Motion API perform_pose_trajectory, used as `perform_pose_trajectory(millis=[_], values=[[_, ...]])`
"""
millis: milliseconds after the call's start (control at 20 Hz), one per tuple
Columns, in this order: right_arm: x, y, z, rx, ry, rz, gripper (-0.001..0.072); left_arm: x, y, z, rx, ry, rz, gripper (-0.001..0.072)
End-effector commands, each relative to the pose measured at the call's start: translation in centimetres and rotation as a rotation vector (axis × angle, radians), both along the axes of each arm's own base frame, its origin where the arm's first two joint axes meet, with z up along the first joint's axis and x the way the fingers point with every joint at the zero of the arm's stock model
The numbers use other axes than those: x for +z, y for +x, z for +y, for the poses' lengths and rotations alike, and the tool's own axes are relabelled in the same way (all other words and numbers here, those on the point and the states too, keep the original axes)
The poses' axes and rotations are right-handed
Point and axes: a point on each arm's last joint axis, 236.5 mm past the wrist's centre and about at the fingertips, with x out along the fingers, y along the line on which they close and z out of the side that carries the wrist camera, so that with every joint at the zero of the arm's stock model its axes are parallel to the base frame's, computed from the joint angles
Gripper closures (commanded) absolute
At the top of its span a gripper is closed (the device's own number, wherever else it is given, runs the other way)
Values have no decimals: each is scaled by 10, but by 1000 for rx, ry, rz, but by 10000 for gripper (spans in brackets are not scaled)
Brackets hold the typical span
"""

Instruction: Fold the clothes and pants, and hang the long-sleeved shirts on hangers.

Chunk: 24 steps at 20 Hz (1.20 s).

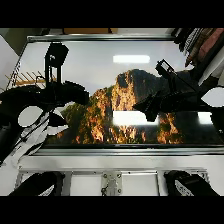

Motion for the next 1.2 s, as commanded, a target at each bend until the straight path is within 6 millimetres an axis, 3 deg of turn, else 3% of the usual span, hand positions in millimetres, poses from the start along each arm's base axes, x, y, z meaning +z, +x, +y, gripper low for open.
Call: perform_pose_trajectory(millis=[0, 100, 250, 350, 500, 650, 850, 900, 950, 1000, 1100, 1150], values=[[-1, 0, 0, 1, 0, 2, 690, -7, 13, 46, 96, 149, -14, 24], [-1, 0, 0, 1, 0, 2, 690, -32, 13, 109, 252, 256, 107, -9], [-1, 0, 0, 1, 0, 2, 690, -90, 1, 204, 500, 331, 358, -9], [-1, 0, 0, 1, 0, 2, 690, -142, -10, 250, 603, 347, 487, -9], [-1, 0, 0, 1, 0, 2, 690, -215, -22, 286, 682, 301, 611, -10], [-1, 0, 0, 1, 0, 2, 690, -258, -21, 304, 726, 250, 660, -9], [-1, 0, 0, 1, 0, 2, 690, -282, -14, 306, 723, 252, 718, -6], [-1, 0, 0, 1, 0, 2, 690, -285, -14, 305, 731, 248, 727, 191], [-1, 0, 0, 1, 0, 2, 690, -286, -14, 302, 723, 250, 728, 477], [-1, 0, 0, 1, 0, 2, 690, -283, -11, 298, 713, 254, 723, 687], [-1, 0, 0, 1, 0, 2, 690, -258, 6, 279, 673, 253, 664, 693], [-1, 0, 0, 1, 1, 2, 690, -238, 21, 260, 636, 225, 611, 693]])
